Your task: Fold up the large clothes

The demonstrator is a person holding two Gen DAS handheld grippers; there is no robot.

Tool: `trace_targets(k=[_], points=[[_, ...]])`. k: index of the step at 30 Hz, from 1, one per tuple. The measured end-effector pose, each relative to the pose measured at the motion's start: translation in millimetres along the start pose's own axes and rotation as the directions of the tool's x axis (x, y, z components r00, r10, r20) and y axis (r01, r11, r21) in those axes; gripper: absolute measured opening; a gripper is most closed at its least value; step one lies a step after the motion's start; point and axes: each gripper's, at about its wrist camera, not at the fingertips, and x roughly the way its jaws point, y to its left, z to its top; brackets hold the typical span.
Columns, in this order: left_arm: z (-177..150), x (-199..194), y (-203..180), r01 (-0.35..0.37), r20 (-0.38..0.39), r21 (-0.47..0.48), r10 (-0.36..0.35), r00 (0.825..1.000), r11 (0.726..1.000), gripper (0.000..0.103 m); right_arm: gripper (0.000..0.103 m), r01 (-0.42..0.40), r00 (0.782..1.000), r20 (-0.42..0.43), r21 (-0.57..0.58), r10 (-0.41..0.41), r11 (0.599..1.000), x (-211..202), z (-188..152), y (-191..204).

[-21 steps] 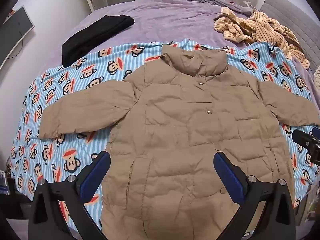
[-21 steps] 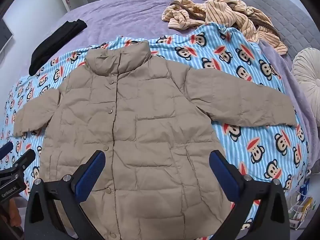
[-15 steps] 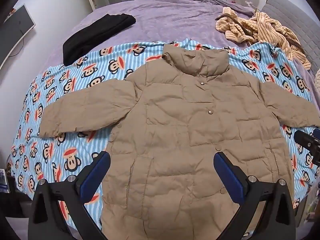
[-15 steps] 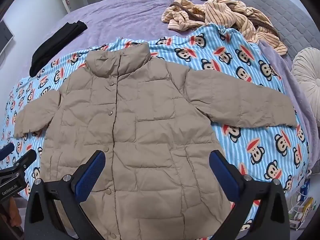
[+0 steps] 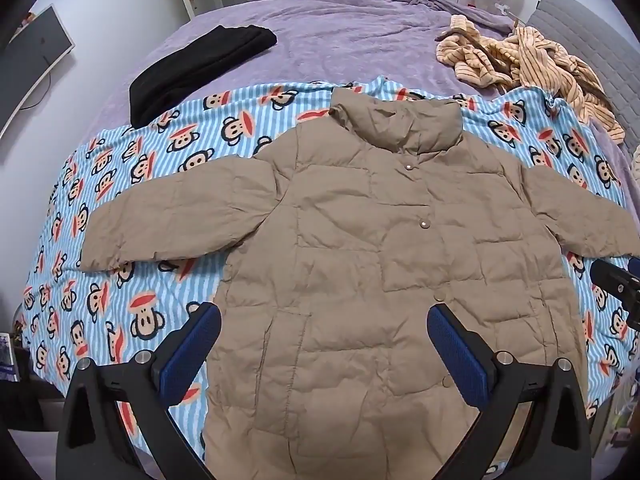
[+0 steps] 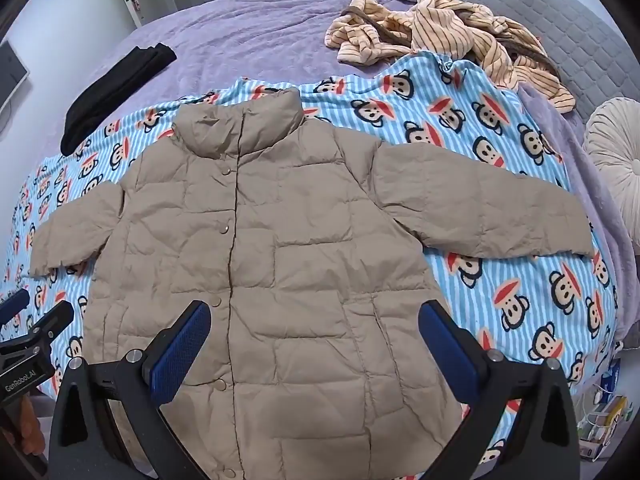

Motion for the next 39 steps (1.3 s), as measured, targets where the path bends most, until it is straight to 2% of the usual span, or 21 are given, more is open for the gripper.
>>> trace_targets(k=[39], points=[[0.9, -1.2, 6.3, 0.001, -0.002, -0.003, -0.001, 1.0, 1.0, 0.103, 0.103, 0.008, 1.0, 0.001, -0.014, -0.008, 1.0, -3.4, 11.6, 12.9]])
